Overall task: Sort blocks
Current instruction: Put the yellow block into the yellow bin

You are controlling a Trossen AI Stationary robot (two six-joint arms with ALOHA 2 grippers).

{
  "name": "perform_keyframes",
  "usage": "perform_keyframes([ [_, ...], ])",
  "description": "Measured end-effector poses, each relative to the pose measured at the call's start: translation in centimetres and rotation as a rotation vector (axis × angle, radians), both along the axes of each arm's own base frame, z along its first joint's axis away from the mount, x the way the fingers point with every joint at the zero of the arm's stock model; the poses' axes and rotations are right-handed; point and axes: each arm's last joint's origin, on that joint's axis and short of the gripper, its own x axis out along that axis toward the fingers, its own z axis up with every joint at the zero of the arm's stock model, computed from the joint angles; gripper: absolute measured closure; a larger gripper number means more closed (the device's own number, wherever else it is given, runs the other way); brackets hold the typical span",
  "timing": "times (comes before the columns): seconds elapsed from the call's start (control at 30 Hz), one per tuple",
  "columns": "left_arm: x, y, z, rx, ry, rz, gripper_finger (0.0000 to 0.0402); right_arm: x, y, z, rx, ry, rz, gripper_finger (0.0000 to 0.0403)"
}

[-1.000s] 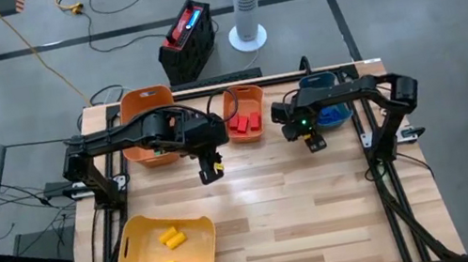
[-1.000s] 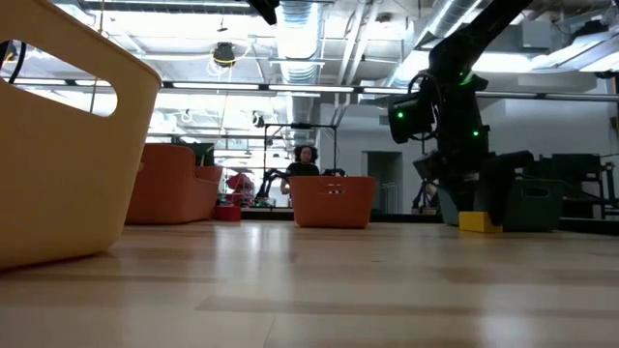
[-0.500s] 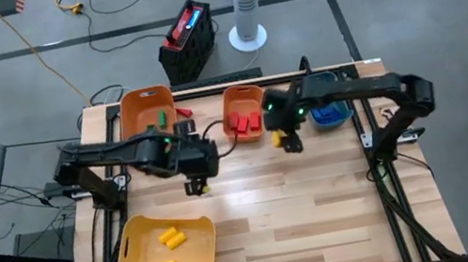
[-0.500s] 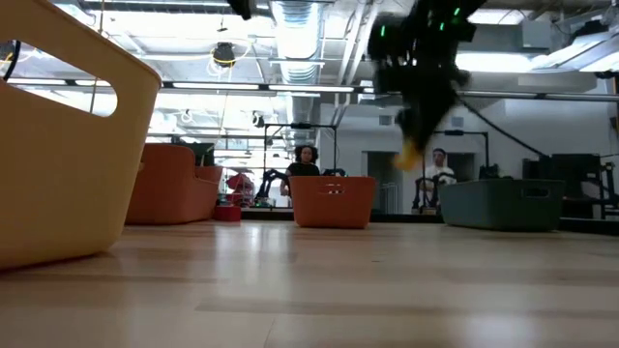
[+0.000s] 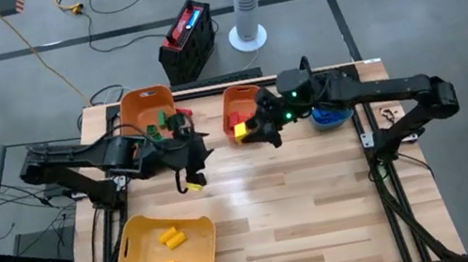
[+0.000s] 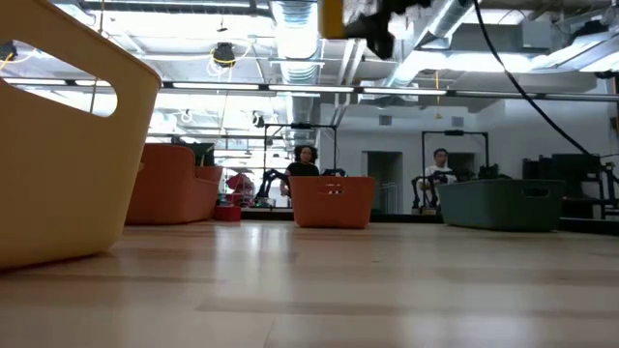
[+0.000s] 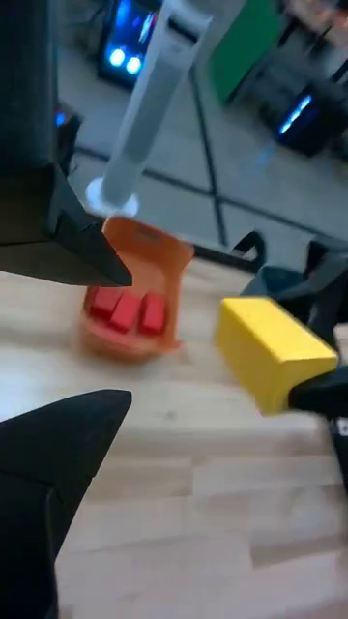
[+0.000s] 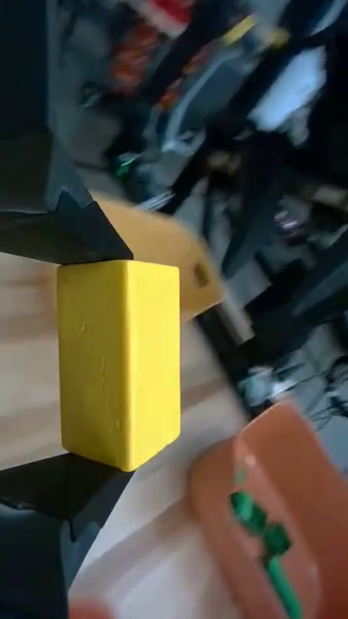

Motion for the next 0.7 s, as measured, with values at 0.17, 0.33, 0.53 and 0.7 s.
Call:
perform_keyframes([
  [0.17,0.2,0.0,0.5,0.064,-0.025,-0.030,0.0195,0.6,0.8,1.5,0.089,-0.143,-0.089,0.0143],
  [0.33,0.9,0.1,0.8,0.081,-0.075,-0.018,0.0143,0.8,0.9,2.5,0.165,-0.235,-0.100,0.0143],
  [0.53,1.3,0.6,1.7,0.123,-0.160,0.035,0.0110,0.9,1.4,2.6,0.182,-0.238,-0.087,0.0143],
  [0.7,1.8,0.7,2.0,0.128,-0.188,-0.013,0.0109,1.8,2.1,2.7,0.223,-0.304,-0.063,0.0143],
])
